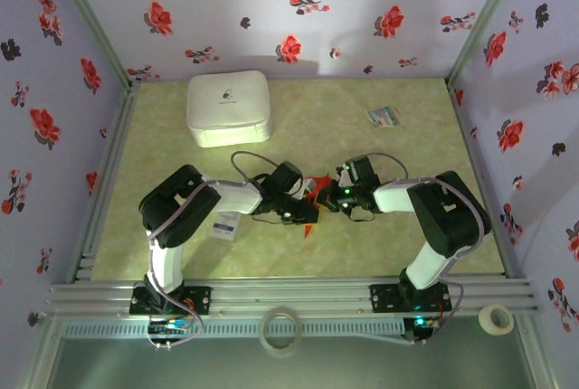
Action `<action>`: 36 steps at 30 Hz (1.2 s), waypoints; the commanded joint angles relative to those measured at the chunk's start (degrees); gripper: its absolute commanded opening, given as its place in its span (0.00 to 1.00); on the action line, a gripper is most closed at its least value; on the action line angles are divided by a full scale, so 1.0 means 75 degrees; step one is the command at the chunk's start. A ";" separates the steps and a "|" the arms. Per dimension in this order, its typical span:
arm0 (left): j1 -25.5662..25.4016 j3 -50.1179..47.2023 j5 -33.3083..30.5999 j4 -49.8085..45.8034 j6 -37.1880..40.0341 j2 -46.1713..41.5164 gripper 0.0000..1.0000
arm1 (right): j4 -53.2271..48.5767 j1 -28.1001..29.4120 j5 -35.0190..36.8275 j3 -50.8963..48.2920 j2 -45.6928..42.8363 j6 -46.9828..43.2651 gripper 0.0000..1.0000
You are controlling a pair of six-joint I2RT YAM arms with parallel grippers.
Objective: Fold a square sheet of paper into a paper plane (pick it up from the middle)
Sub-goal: Fold the wing for the fifth time at the center of the table.
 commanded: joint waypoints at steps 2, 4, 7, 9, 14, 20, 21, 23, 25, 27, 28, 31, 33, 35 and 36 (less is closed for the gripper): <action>-0.0198 -0.0459 -0.0219 -0.0759 0.0316 -0.0059 0.01 | -0.0653 -0.0048 0.0856 -0.0094 0.0202 -0.0060 0.04; -0.0256 -0.0638 -0.0265 -0.0772 0.0297 -0.0195 0.02 | -0.0666 -0.0054 0.0857 -0.0094 0.0201 -0.0070 0.04; -0.0337 -0.0777 -0.0347 -0.0976 0.0352 -0.0401 0.03 | -0.0669 -0.0054 0.0865 -0.0103 0.0212 -0.0072 0.04; -0.0395 -0.0834 -0.0413 -0.1209 0.0463 -0.0542 0.03 | -0.0666 -0.0054 0.0875 -0.0093 0.0218 -0.0082 0.04; -0.0533 -0.1267 -0.0510 -0.1415 0.0482 -0.0928 0.03 | -0.0678 -0.0047 0.0861 -0.0094 0.0218 -0.0082 0.04; -0.0739 -0.1701 -0.0710 -0.1624 0.0498 -0.1464 0.03 | -0.0669 -0.0048 0.0840 -0.0083 0.0200 -0.0060 0.04; -0.0764 -0.1727 -0.0742 -0.1639 0.0520 -0.1596 0.03 | -0.0675 -0.0044 0.0853 -0.0083 0.0188 -0.0060 0.04; -0.0776 -0.1762 -0.0842 -0.1548 0.0503 -0.1956 0.02 | -0.0666 -0.0043 0.0845 -0.0095 0.0184 -0.0043 0.04; -0.0758 -0.1744 -0.0937 -0.1372 0.0505 -0.2321 0.01 | -0.0632 -0.0054 0.0828 -0.0107 0.0172 -0.0016 0.04; -0.0681 -0.1674 -0.1000 -0.1180 0.0467 -0.2551 0.00 | -0.0608 -0.0047 0.0804 -0.0114 0.0161 0.0009 0.04; -0.0601 -0.1636 -0.1003 -0.1003 0.0414 -0.2613 0.00 | -0.0598 -0.0042 0.0803 -0.0118 0.0137 0.0021 0.04; -0.0281 -0.1492 -0.0970 -0.0524 0.0192 -0.2529 0.00 | -0.0584 -0.0031 0.0795 -0.0118 0.0117 0.0036 0.04; -0.0052 -0.1309 -0.0850 -0.0170 0.0007 -0.2275 0.00 | -0.0574 -0.0030 0.0798 -0.0124 0.0119 0.0059 0.04; 0.0133 -0.1036 -0.0673 0.0105 -0.0115 -0.1931 0.00 | -0.0518 -0.0030 0.0779 -0.0151 0.0114 0.0089 0.04; 0.0181 -0.0910 -0.0580 0.0192 -0.0140 -0.1741 0.00 | -0.0523 -0.0025 0.0784 -0.0153 0.0117 0.0092 0.04</action>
